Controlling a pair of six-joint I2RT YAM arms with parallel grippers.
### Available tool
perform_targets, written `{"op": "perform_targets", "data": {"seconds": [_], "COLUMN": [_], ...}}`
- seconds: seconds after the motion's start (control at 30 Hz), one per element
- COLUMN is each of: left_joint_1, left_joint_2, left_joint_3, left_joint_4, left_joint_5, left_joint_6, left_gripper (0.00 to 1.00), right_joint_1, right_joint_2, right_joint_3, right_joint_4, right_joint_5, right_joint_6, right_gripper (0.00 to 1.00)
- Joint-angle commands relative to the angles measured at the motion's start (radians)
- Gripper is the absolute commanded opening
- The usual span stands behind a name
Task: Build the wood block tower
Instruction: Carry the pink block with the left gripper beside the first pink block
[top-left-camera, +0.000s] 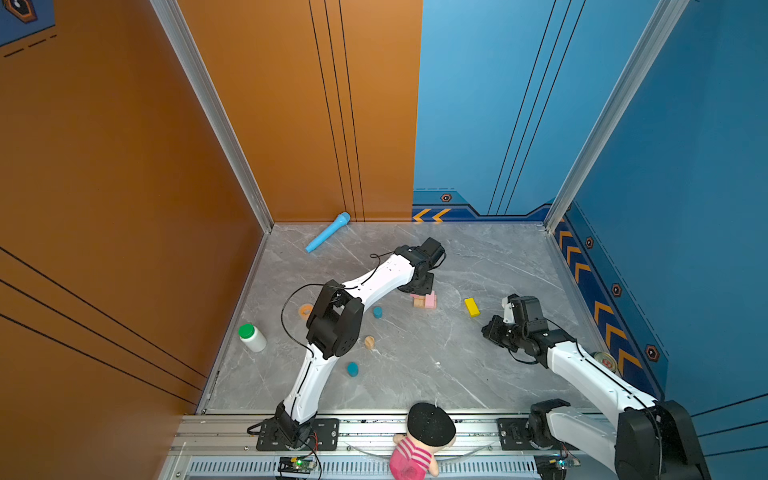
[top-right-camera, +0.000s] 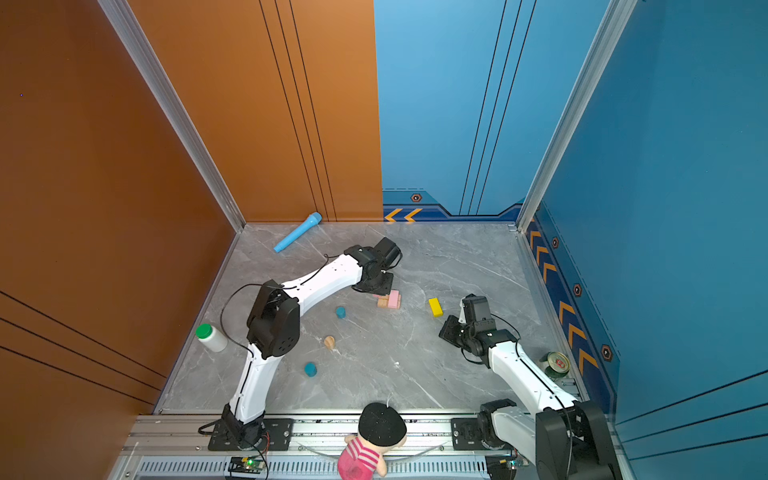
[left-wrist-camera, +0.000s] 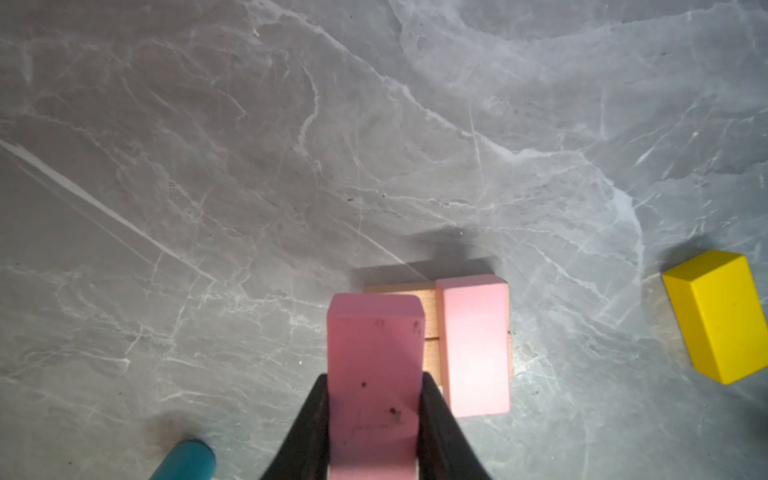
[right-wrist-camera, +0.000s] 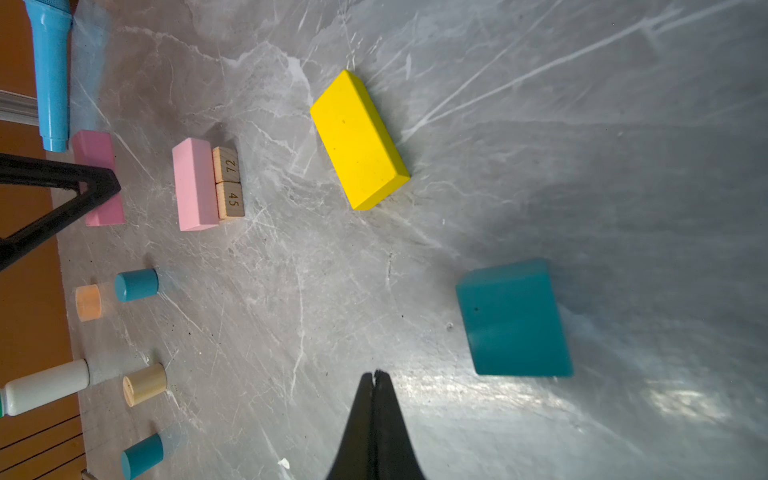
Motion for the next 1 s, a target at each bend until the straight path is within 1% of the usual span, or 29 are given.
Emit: {"op": "perform_targets", "data": {"seconds": [0.0, 0.53, 0.97], "left_joint_1": [-0.004, -0.022, -0.021], "left_joint_2": [0.023, 0.054, 0.067], "left_joint_3": [0.027, 0.018, 0.017], "left_joint_4": [-0.031, -0.029, -0.03], "left_joint_5": [0.034, 0.042, 0.042], "left_joint_6": [0.003, -0.044, -0.06], "left_gripper": [0.0, 0.0, 0.1], "right_joint_1": [0.01, 0.016, 0.016], "right_joint_2": [0.016, 0.03, 0.029], "right_joint_3": [0.024, 0.015, 0.013], "right_joint_4": [0.018, 0.033, 0.035], "right_joint_5": [0.021, 0.017, 0.014], "right_joint_6": [-0.021, -0.022, -0.024], "right_gripper": [0.0, 0.0, 0.01]}}
